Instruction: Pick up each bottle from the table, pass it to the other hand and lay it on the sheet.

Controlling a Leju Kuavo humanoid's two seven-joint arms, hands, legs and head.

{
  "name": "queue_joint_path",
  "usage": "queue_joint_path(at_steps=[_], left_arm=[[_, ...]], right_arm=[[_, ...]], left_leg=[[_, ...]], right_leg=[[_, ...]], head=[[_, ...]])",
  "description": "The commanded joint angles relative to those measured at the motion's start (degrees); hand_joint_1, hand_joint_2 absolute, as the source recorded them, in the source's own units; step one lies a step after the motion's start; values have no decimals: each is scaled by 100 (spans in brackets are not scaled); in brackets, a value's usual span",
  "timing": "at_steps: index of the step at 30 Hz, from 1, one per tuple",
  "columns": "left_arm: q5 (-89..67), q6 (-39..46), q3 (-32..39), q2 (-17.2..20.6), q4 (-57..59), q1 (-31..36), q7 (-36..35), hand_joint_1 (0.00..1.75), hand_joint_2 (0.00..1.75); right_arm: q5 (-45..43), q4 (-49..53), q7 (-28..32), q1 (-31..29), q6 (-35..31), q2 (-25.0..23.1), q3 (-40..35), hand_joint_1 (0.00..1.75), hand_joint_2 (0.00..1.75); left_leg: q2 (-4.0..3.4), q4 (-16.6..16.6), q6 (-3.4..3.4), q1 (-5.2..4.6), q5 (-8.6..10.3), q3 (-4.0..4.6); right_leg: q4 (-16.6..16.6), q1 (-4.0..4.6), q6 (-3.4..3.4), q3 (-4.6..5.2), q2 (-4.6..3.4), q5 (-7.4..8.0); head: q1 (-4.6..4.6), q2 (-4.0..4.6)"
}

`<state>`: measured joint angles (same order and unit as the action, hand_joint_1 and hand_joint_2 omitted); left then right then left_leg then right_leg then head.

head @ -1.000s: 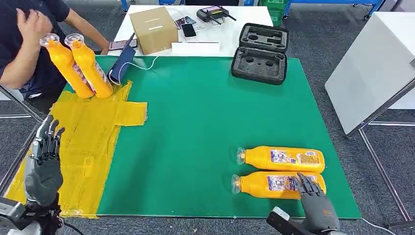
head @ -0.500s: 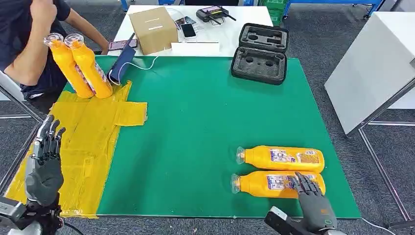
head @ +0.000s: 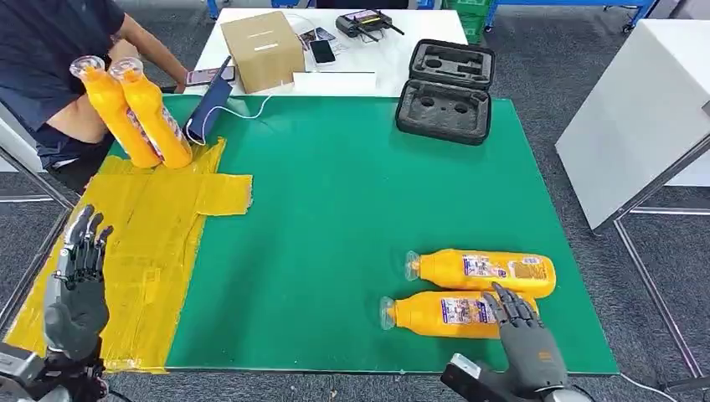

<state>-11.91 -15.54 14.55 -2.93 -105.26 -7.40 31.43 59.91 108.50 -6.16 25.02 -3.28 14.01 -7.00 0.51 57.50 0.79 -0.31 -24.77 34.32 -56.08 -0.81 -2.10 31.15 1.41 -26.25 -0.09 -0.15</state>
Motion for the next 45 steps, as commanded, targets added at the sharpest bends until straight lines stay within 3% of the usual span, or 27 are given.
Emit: queue_joint_path(at_steps=[1,10,26,38,45], left_arm=[[12,-94,184,-35,205,12,27,0,0],[9,-177,205,-17,227,35,50,0,0],[37,-211,-137,136,599,503,-80,0,0],[47,-208,-147,147,604,515,-87,0,0],[84,-227,-235,183,702,649,-139,0,0]], right_arm=[[-186,341,-52,10,-20,395,-148,0,175],[-248,279,-22,-14,-7,422,-82,0,175],[-209,-1154,-91,-806,302,133,-13,0,175],[-190,-1199,-79,-812,316,98,-29,0,175],[267,-1760,-177,-993,477,26,-465,0,175]], left_leg=[[-10,-2,-10,7,-6,-19],[-7,-3,-5,3,-3,-15],[-2,-12,-7,9,5,-23],[-2,-6,-3,5,4,-13],[-6,-10,-8,12,3,-26]], right_leg=[[7,7,10,-20,-17,-2],[5,3,6,-14,-11,-2],[18,9,8,-25,-8,6],[9,5,5,-13,-5,3],[19,11,10,-29,-13,5]], head=[[0,0],[0,0],[0,0],[2,0],[0,0]])
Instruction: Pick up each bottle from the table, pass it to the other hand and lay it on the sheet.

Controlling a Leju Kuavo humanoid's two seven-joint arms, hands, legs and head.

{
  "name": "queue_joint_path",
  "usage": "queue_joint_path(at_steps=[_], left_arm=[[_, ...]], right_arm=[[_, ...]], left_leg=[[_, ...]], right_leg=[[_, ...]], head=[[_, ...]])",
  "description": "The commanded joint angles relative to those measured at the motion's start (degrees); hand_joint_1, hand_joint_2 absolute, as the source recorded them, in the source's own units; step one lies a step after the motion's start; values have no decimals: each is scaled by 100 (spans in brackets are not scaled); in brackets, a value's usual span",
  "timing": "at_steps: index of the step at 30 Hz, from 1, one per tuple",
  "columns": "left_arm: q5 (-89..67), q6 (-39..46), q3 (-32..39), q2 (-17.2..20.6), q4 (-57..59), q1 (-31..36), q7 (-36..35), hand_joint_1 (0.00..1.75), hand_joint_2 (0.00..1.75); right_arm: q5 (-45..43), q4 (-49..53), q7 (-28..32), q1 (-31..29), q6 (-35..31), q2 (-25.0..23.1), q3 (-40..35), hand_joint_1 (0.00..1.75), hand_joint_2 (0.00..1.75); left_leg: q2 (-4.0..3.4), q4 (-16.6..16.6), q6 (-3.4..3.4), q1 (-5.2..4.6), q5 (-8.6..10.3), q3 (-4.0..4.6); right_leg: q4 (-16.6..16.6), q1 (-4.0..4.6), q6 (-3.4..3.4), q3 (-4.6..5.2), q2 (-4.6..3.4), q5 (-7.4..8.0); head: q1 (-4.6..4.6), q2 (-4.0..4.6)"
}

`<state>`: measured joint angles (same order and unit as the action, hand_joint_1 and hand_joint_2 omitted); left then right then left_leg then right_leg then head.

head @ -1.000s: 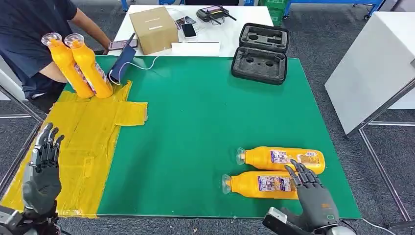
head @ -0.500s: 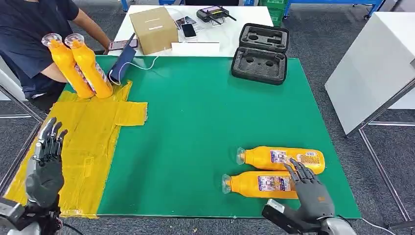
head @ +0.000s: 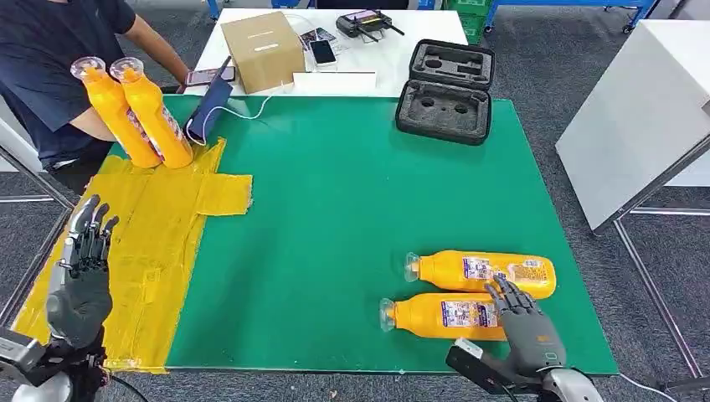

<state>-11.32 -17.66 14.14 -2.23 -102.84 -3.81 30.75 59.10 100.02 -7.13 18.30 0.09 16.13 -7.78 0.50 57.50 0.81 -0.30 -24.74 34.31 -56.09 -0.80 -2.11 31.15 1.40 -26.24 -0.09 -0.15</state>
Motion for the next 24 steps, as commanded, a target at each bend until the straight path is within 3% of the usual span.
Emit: queue_joint_path(at_steps=[1,3,4,5,6,10,16,24], left_arm=[[26,-21,-219,117,495,339,-83,0,0],[27,-28,-274,129,567,429,-114,0,0],[28,-24,-305,137,610,476,-130,0,0],[27,-23,-335,146,661,527,-142,0,0],[30,-20,-374,158,722,590,-151,0,0],[52,-20,-441,175,830,713,-172,0,0],[52,-20,-439,178,829,702,-172,0,0],[52,-20,-439,178,829,702,-172,0,0]], right_arm=[[436,-1103,-121,-382,169,-204,-515,0,175],[527,-1495,-188,-493,211,-217,-748,0,175],[540,-1654,-229,-531,235,-187,-868,79,175],[554,-1824,-286,-562,276,-154,-988,140,175],[548,-2029,-341,-595,294,-118,-1126,150,175],[520,-2478,-452,-695,289,-121,-1360,147,175],[521,-2474,-449,-722,292,-121,-1366,147,175],[521,-2474,-449,-722,292,-121,-1366,147,175]], left_leg=[[-2,-10,-8,10,2,-19],[-2,-11,-8,10,3,-19],[-2,-11,-11,15,1,-26],[2,-13,-8,12,3,-24],[5,-16,-11,14,4,-32],[3,-11,-7,13,1,-47],[-34,-11,-20,23,-33,-113],[-54,-15,-23,33,-25,-140]], right_leg=[[18,10,8,-25,-8,4],[19,10,8,-24,-7,5],[23,15,12,-34,-10,5],[22,11,9,-31,-3,4],[27,14,12,-41,-2,4],[20,11,7,-38,-2,2],[25,20,10,-39,-37,-3],[32,28,31,-59,-56,13]], head=[[0,0],[0,0],[0,0],[0,0],[0,0],[0,0],[-7,0],[-2,0]])
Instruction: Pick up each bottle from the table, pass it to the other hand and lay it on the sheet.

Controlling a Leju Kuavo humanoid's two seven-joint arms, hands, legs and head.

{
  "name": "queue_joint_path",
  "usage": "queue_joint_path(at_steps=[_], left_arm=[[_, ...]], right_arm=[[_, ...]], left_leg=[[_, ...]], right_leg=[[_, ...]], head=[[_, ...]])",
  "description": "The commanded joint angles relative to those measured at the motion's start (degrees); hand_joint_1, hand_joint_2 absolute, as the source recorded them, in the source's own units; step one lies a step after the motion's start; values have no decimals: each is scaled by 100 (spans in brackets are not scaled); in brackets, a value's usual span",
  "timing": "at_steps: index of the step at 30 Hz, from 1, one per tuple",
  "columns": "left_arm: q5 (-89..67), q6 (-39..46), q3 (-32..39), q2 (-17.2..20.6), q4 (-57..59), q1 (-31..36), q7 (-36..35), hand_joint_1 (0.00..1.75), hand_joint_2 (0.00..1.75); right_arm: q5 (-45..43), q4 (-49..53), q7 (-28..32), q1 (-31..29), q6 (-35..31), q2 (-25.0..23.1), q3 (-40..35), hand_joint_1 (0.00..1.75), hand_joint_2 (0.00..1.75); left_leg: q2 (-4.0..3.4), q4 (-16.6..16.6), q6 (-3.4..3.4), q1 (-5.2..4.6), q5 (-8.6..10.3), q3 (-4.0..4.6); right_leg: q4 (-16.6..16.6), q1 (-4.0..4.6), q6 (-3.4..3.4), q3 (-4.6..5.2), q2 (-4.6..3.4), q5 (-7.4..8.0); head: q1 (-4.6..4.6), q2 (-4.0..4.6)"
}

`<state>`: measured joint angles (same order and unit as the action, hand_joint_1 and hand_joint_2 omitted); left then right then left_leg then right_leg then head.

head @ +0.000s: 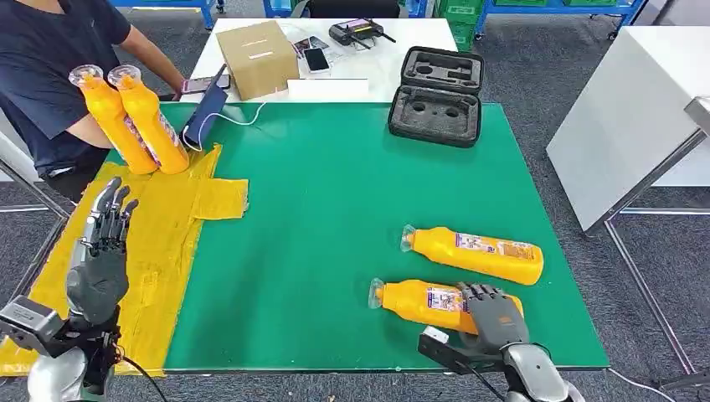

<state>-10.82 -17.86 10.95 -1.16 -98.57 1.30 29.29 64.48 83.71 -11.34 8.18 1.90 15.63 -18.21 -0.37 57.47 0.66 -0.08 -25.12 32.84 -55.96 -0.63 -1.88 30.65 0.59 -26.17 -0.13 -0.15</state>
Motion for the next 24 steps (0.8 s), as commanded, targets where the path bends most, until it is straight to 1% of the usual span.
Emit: queue_joint_path(at_steps=[1,3,6,8,9,11,13,14,16,17,18,19,20,21,22,23,24], left_arm=[[2,-1,-120,71,403,191,-26,0,0],[2,-1,-120,71,403,191,-26,0,0],[2,-1,-120,71,403,191,-26,0,0],[2,-1,-120,71,403,191,-26,0,0],[2,-1,-120,71,403,191,-26,0,0],[2,-1,-120,71,403,191,-26,0,0],[13,-13,-147,72,402,201,-33,0,0],[14,-16,-162,70,408,211,-35,0,0],[19,-11,-205,57,424,241,-58,0,0],[20,-10,-212,48,424,247,-59,0,0],[18,-10,-239,44,437,266,-71,0,0],[19,-7,-250,31,438,273,-76,0,0],[19,-7,-250,31,438,273,-76,0,0],[18,-7,-260,20,441,276,-80,0,0],[15,7,-314,29,463,287,-115,0,0],[37,27,-341,38,474,285,-133,0,0],[86,40,-348,44,484,265,-154,0,0]], right_arm=[[-16,-843,-27,289,111,-71,-323,147,175],[-16,-843,-27,289,111,-71,-323,147,175],[-16,-843,-27,289,111,-71,-323,147,175],[-16,-843,-27,289,111,-71,-323,147,175],[-16,-843,-27,289,111,-71,-323,147,175],[-16,-843,-27,289,111,-71,-323,147,175],[-37,-948,-83,254,131,-73,-397,148,175],[-46,-1001,-101,245,134,-83,-410,145,175],[-52,-1214,-159,213,121,-137,-468,150,175],[-52,-1229,-159,225,122,-145,-477,154,175],[-53,-1337,-167,203,123,-164,-504,155,175],[-53,-1360,-171,231,124,-168,-516,161,175],[-53,-1360,-171,231,124,-168,-516,161,175],[-53,-1371,-171,248,125,-170,-524,169,175],[-64,-1421,-218,237,128,-149,-594,173,175],[-129,-1420,-262,237,112,-127,-642,175,175],[-248,-1389,-285,241,48,-149,-644,175,175]], left_leg=[[38,-14,-10,13,19,14],[16,-8,-5,13,7,-12],[38,-16,-11,21,24,12],[15,-7,-7,20,8,-18],[28,-12,-9,23,17,-6],[8,-6,-7,20,4,-25],[33,-14,-11,24,21,5],[22,-10,-9,23,14,-9],[11,-7,-8,23,5,-26],[25,-14,-10,25,16,-13],[16,-8,-8,26,8,-26],[19,-12,-10,29,15,-16],[23,-15,-15,31,20,-8],[5,-12,-17,32,13,-23],[-7,-5,-23,38,-1,-42],[8,-12,-24,40,16,-14],[-5,-6,-27,44,0,-33]], right_leg=[[21,12,10,-3,30,9],[13,10,5,-20,9,2],[23,17,11,-5,27,12],[14,15,6,-26,7,3],[20,18,8,-20,17,8],[11,14,5,-30,-1,1],[21,18,10,-11,18,11],[18,17,8,-21,10,7],[15,17,7,-34,0,3],[22,19,9,-26,13,9],[19,21,7,-36,6,4],[22,24,9,-27,8,10],[28,28,12,-22,12,16],[31,33,12,-34,-2,15],[30,37,25,-50,-17,0],[36,40,28,-27,-5,11],[35,48,30,-42,-16,2]], head=[[0,0],[2,0],[2,0],[0,0],[2,0],[2,0],[2,0],[2,0],[0,0],[2,0],[0,0],[2,0],[0,0],[0,0],[0,0],[2,0],[0,0]])
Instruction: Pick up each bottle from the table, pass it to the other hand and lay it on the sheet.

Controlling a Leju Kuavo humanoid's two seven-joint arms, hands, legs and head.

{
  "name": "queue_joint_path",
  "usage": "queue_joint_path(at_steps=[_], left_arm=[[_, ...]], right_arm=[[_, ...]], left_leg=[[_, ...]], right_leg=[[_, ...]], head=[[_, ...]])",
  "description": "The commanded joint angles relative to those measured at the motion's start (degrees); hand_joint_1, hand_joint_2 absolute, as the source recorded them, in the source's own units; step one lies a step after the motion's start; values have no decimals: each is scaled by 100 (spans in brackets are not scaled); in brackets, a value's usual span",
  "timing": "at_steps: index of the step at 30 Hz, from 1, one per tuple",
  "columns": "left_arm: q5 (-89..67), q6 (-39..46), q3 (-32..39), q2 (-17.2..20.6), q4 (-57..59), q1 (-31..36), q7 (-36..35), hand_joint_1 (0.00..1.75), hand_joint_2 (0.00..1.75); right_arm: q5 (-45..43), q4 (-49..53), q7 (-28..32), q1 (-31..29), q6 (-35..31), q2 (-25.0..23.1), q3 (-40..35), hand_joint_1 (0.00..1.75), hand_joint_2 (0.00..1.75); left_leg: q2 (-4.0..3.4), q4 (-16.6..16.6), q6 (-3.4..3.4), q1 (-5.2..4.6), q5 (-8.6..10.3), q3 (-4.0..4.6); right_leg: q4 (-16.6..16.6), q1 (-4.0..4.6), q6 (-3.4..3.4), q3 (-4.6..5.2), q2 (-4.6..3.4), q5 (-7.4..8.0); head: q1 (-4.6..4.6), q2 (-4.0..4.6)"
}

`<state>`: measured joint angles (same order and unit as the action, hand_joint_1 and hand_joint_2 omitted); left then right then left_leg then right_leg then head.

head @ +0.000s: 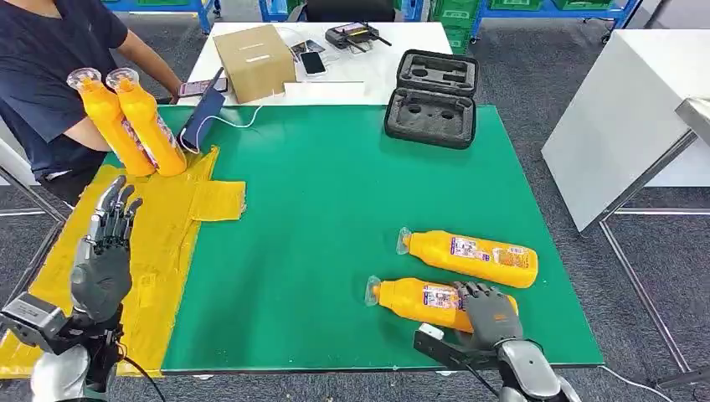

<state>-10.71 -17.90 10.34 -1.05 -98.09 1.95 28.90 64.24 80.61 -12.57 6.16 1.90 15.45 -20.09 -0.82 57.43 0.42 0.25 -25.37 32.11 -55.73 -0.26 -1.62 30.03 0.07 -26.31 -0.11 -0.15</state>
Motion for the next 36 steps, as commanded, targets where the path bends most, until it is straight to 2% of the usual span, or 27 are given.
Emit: queue_joint_path(at_steps=[1,2,3,4,5,6,7,8,12,13,15,16,17,27,29,36], left_arm=[[1290,-440,-130,-113,170,-238,-708,0,175],[1432,-521,-115,-131,-163,-691,-700,0,175],[1432,-521,-115,-131,-163,-691,-700,0,175],[1805,-745,-88,-205,-386,-1054,-685,0,175],[1833,-800,-97,-216,-490,-1153,-684,0,175],[1941,-859,-114,-268,-599,-1226,-690,0,175],[1957,-864,-131,-282,-630,-1225,-720,0,175],[1910,-846,-174,-305,-703,-1236,-790,0,175],[1874,-795,-400,-327,-744,-1139,-916,0,175],[1839,-730,-477,-350,-747,-1094,-944,0,175],[1727,-629,-634,-352,-800,-1076,-961,0,175],[1733,-643,-768,-325,-759,-1017,-988,0,175],[1711,-602,-814,-330,-729,-984,-1009,0,175],[1978,-623,-1089,-267,-436,-687,-1090,0,175],[2357,-775,-1185,-292,-319,-602,-1298,0,175],[2715,-777,-1246,-358,-360,-643,-1377,0,175]], right_arm=[[-1710,231,1281,648,-1421,-726,167,175,175],[-2333,1385,1754,383,-965,-806,-90,175,175],[-2333,1385,1754,383,-965,-806,-90,175,175],[-2282,2280,962,-60,-361,-923,-385,175,175],[-2275,2362,793,-240,-187,-1019,-435,175,175],[-2275,2338,767,-375,-152,-1079,-502,175,175],[-2263,2277,780,-401,-156,-1079,-526,175,175],[-2023,2153,815,-473,-335,-1091,-592,175,175],[-1953,1762,927,-575,-582,-1240,-642,175,175],[-1826,1681,916,-636,-681,-1289,-663,175,175],[-1670,1552,865,-784,-811,-1459,-700,175,175],[-1698,1442,810,-908,-844,-1574,-670,175,175],[-1706,1388,803,-978,-847,-1600,-669,175,175],[-2096,779,757,-1594,-777,-1970,-676,175,175],[-2141,384,779,-1846,-719,-2210,-876,175,175],[-2379,101,795,-2006,-803,-2560,-1412,175,175]], left_leg=[[54,-8,-9,14,31,60],[33,-4,-14,11,10,29],[28,-1,-14,6,22,70],[-21,10,-2,1,-14,43],[-25,13,1,-2,-25,15],[-63,16,-3,-9,-18,52],[-52,9,-5,-4,-28,9],[-50,7,-16,-7,-9,38],[55,7,5,1,42,96],[67,10,6,6,41,106],[72,6,4,3,44,138],[76,4,7,2,43,150],[73,6,8,2,47,155],[91,3,8,-4,54,163],[86,0,7,-6,55,160],[88,0,8,-4,53,161]], right_leg=[[21,14,3,33,48,24],[13,11,4,15,27,11],[2,6,6,59,21,22],[-15,4,7,37,-27,11],[-23,5,8,-5,-33,-3],[-36,-6,11,52,-73,12],[-20,4,1,-67,-58,14],[-25,0,1,-38,-59,18],[-11,6,-8,9,47,21],[-17,7,-4,66,63,19],[-16,3,-11,78,65,13],[-16,3,-12,38,68,13],[-17,3,-14,43,63,15],[-16,-3,-15,50,80,18],[-15,-4,-14,48,74,19],[-16,-1,-15,52,76,17]], head=[[-4,0],[-2,0],[-2,0],[-6,0],[-20,0],[-11,0],[-11,0],[-6,0],[-6,0],[-6,0],[-11,0],[-2,0],[-4,0],[-4,0],[-4,0],[-6,0]])
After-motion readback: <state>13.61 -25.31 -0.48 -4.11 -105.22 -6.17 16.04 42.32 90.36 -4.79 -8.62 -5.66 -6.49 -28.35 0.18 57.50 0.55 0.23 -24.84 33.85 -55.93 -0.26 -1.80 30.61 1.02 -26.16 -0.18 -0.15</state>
